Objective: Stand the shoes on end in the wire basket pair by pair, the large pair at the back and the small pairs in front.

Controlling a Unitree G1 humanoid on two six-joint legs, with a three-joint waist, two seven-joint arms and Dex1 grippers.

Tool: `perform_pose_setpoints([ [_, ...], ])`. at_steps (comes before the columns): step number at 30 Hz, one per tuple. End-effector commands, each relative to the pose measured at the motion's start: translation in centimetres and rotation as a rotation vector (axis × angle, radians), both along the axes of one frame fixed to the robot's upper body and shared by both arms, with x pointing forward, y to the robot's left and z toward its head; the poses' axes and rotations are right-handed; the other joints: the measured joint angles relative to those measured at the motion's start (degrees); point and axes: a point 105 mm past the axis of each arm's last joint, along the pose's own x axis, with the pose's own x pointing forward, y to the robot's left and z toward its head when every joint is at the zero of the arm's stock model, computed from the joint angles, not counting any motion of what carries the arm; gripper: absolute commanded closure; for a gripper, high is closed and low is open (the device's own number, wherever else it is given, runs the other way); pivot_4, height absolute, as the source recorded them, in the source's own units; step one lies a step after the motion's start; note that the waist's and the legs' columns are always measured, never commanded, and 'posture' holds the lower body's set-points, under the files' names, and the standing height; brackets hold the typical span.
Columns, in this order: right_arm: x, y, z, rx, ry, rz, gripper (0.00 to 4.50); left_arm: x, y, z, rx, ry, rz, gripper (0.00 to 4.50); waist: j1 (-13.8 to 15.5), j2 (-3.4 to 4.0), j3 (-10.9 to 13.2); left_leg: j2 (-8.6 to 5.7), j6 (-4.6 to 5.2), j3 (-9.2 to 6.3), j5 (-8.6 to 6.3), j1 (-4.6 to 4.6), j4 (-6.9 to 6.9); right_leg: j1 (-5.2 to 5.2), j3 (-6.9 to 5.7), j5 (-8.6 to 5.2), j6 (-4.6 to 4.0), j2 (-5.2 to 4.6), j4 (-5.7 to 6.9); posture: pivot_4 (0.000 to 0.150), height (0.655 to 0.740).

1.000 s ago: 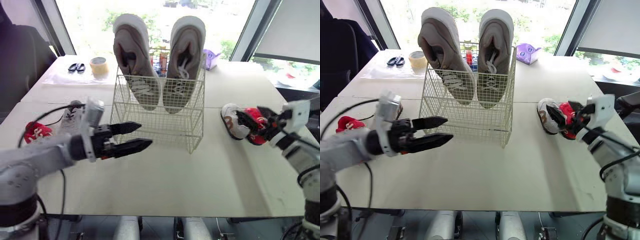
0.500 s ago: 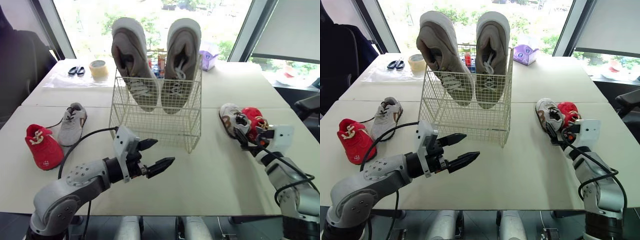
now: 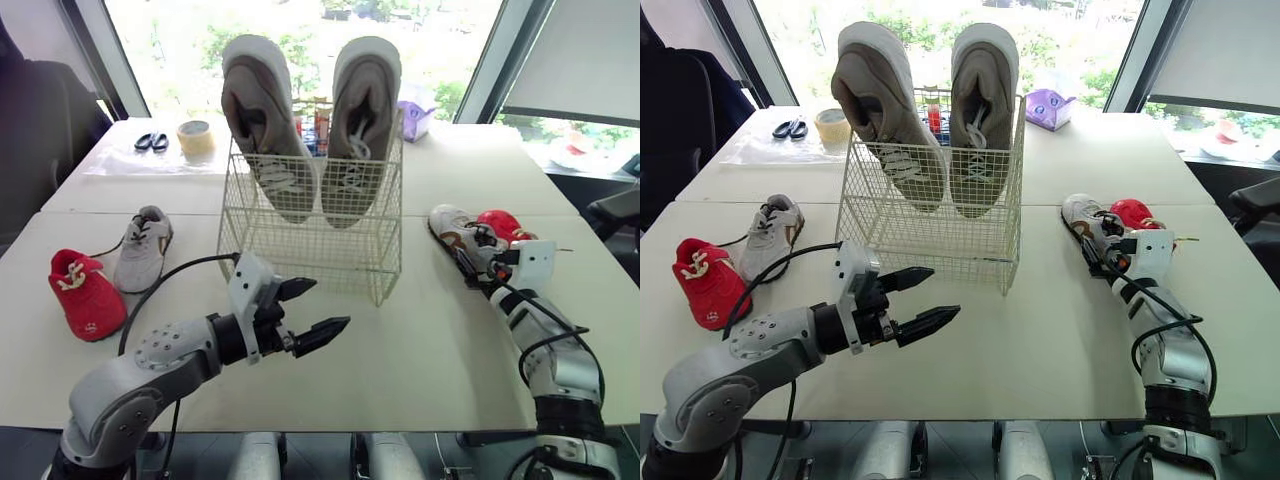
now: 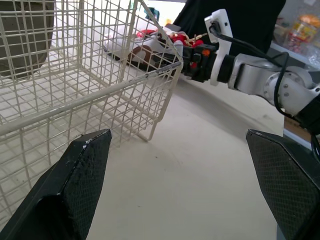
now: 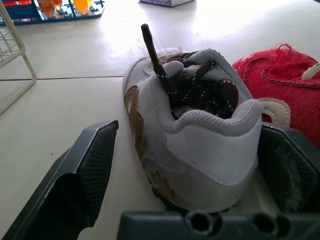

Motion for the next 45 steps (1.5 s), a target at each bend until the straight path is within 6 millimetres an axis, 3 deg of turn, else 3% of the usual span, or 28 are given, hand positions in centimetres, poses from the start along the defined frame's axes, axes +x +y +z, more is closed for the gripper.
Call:
perform_pose_setpoints([
  [1, 0.5, 0.5, -0.4, -0.01, 0.001, 0.0, 1.27, -0.8, 0.0, 0.9, -0.034, -0.004, -0.041, 0.0, -0.16, -0.01, -0.01, 0.0, 0.0, 0.0, 0.0, 0.0, 0.0, 0.0, 0.0, 0.0, 0.0, 0.0, 0.0, 0.15, 0.6552],
  [6, 0.6, 1.2, -0.1, -0.017, -0.018, 0.019, 3.67, -1.3, 0.8, 1.3, -0.067, 0.055, -0.081, 0.0, -0.89, -0.01, -0.02, 0.02, 0.0, -0.03, 0.0, 0.02, 0.0, -0.01, 0.0, 0.0, 0.0, 0.03, 0.05, 0.15, 0.6552],
  [7, 0.5, 1.2, 0.2, -0.023, -0.025, 0.025, 3.96, -1.4, 1.1, 1.6, -0.081, 0.072, -0.09, 0.0, -1.03, 0.0, -0.02, 0.02, 0.0, -0.03, 0.0, 0.01, 0.0, -0.02, 0.0, 0.0, 0.0, 0.03, 0.06, 0.15, 0.6552],
  [11, -0.1, 1.7, 3.8, -0.069, -0.119, 0.063, 3.96, -1.6, 3.6, 4.0, -0.129, 0.097, -0.126, 0.0, -1.12, 0.01, -0.01, 0.02, 0.0, -0.06, 0.0, -0.1, -0.02, -0.19, 0.0, -0.01, 0.0, 0.03, 0.16, 0.15, 0.6552],
  [20, -1.9, 1.8, 22.0, -0.198, -0.529, 0.125, 3.96, 0.8, 8.1, 15.0, -0.287, -0.089, -0.138, 0.0, -0.84, 0.12, 0.1, -0.03, 0.0, 0.07, 0.0, -0.28, -0.01, -0.51, 0.15, -0.02, 0.0, 0.01, 0.31, 0.15, 0.6552],
  [25, -4.7, 2.3, 29.6, -0.439, -0.711, 0.162, 3.96, 4.2, 9.5, 18.9, -0.415, -0.155, -0.05, 0.0, -0.6, 0.05, 0.08, -0.03, 0.09, 0.09, -0.05, -0.32, -0.19, -0.5, 0.13, -0.15, 0.08, 0.02, 0.16, 0.15, 0.6552],
  [28, -6.9, 4.5, 33.7, -0.518, -0.838, 0.29, 3.96, 6.1, 9.8, 21.2, -0.531, -0.155, -0.029, 0.0, -0.83, 0.06, 0.11, -0.04, 0.1, 0.19, -0.06, -0.32, -0.2, -0.48, 0.18, -0.13, 0.1, 0.0, 0.03, 0.15, 0.6552],
  [30, -7.9, 6.6, 34.9, -0.549, -0.881, 0.407, 3.96, 6.8, 9.5, 22.3, -0.58, -0.146, -0.047, 0.0, -1.02, 0.02, 0.14, -0.04, 0.1, 0.21, -0.06, -0.34, -0.2, -0.51, 0.19, -0.12, 0.09, -0.01, 0.03, 0.15, 0.6552],
  [35, -9.3, 11.3, 35.3, -0.626, -0.925, 0.656, 3.96, 7.8, 8.8, 23.8, -0.625, -0.098, -0.114, 0.0, -1.46, -0.01, 0.12, -0.02, 0.12, 0.21, -0.07, -0.26, -0.28, -0.47, 0.19, -0.12, 0.12, 0.01, -0.01, 0.15, 0.6552],
  [39, -10.3, 14.9, 34.4, -0.633, -0.967, 0.818, 3.96, 6.1, 8.3, 25.1, -0.643, -0.106, -0.218, 0.0, -1.29, 0.0, 0.13, -0.02, 0.11, 0.21, -0.06, -0.27, -0.28, -0.49, 0.19, -0.09, 0.15, -0.01, 0.02, 0.15, 0.6552],
  [45, -10.7, 17.6, 33.3, -0.692, -0.991, 0.907, 3.96, 4.0, 8.3, 26.1, -0.612, -0.105, -0.274, 0.0, -1.15, -0.03, 0.15, -0.02, 0.11, 0.21, -0.06, -0.33, -0.28, -0.49, 0.19, -0.04, 0.25, -0.03, -0.06, 0.15, 0.6552],
])
